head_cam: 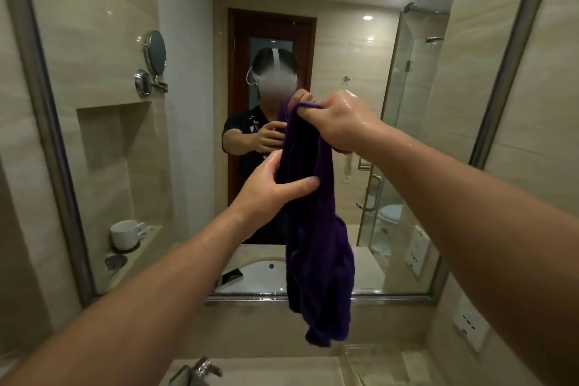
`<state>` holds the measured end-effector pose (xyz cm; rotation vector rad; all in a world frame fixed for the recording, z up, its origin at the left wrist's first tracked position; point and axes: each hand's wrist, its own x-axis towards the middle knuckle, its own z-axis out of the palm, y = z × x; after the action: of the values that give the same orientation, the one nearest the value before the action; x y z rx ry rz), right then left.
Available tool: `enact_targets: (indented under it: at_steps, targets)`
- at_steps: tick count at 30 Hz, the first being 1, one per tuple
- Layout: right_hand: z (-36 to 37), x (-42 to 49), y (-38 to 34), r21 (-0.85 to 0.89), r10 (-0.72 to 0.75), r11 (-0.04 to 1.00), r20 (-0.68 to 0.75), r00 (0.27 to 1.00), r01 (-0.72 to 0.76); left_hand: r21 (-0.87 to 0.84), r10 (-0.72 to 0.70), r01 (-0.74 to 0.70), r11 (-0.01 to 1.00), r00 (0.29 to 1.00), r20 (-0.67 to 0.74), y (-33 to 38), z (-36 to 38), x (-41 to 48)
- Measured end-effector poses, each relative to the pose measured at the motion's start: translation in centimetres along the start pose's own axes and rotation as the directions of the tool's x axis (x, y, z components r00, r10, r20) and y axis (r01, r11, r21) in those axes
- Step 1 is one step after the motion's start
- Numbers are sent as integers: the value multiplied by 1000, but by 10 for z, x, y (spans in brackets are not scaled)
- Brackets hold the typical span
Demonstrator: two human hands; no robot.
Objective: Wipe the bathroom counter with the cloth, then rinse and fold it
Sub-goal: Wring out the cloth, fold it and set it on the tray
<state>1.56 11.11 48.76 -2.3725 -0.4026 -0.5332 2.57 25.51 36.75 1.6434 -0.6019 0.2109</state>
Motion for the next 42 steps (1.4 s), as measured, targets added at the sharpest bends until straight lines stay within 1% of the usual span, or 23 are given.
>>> enact_targets:
  at_steps: [1,2,4,5,6,8,9,11,15,17,19,21,23,26,29,30,32,34,37,38,39,40,42]
  targets:
    - [2,1,-3,25,54,998,-22,998,-54,57,3,1,998,998,-56,0,1,2]
    - [3,3,-6,53,112,993,-49,992,-110,167,47,-19,986,985,-168,-1,2,2]
    - [4,5,-9,153,243,962,-114,963,-224,357,236,-94,929,894,-380,-9,2,-6]
    - [3,6,-10,219,304,937,-132,943,-272,401,303,-136,906,869,-392,-11,1,-13]
    - [2,7,-12,282,357,908,-137,924,-309,412,301,-146,899,891,-340,-12,-1,-18]
    - [2,8,-17,362,425,861,-131,896,-356,387,161,-78,919,969,-187,-16,-4,-25]
    - [3,8,-20,374,439,852,-129,889,-367,382,131,-61,922,978,-160,-19,-6,-24]
    - [7,6,-26,369,451,850,-138,882,-376,392,206,-106,914,952,-225,-19,-14,-21]
    - [1,1,-33,378,469,844,-178,865,-380,333,304,-162,929,846,-437,-4,-32,-20]
    - [-2,1,-32,326,469,860,-200,860,-393,281,300,-178,943,821,-485,13,-42,-13]
    - [-2,1,-31,275,468,872,-232,853,-404,152,231,-178,972,841,-489,34,-47,-2]
    - [1,0,-30,265,467,875,-245,849,-405,18,156,-166,986,873,-462,55,-49,10]
    - [2,-8,-31,261,449,882,-210,868,-393,-81,77,-125,989,894,-442,76,-47,22]
    - [10,-21,-26,274,382,891,-22,924,-362,-194,-6,-75,978,922,-386,99,-41,38]
    - [21,-34,-16,502,200,821,195,960,-273,-298,-18,-71,952,959,-284,116,-33,47]
    - [24,-35,-11,567,141,789,211,967,-238,-303,-14,-61,951,970,-241,120,-30,48]
    - [34,-34,-7,599,120,782,127,985,-173,-291,10,-52,955,990,-144,123,-25,48]
    - [38,-29,-8,617,197,773,-9,980,-150,-314,64,-79,946,996,-58,117,-26,45]
    - [26,-21,-15,711,313,687,-100,945,-153,-381,110,-121,917,993,-51,80,-31,28]
    - [20,-16,-17,732,336,663,-107,936,-155,-399,68,-78,914,997,-40,60,-31,19]
    - [13,-12,-19,734,353,659,-107,930,-166,-412,9,3,911,1000,27,38,-29,8]
    - [8,-7,-21,730,364,659,-98,926,-182,-399,-58,109,911,989,137,16,-22,-6]
    - [0,-1,-28,735,388,642,-69,919,-216,-320,-180,286,903,929,322,-16,2,-32]
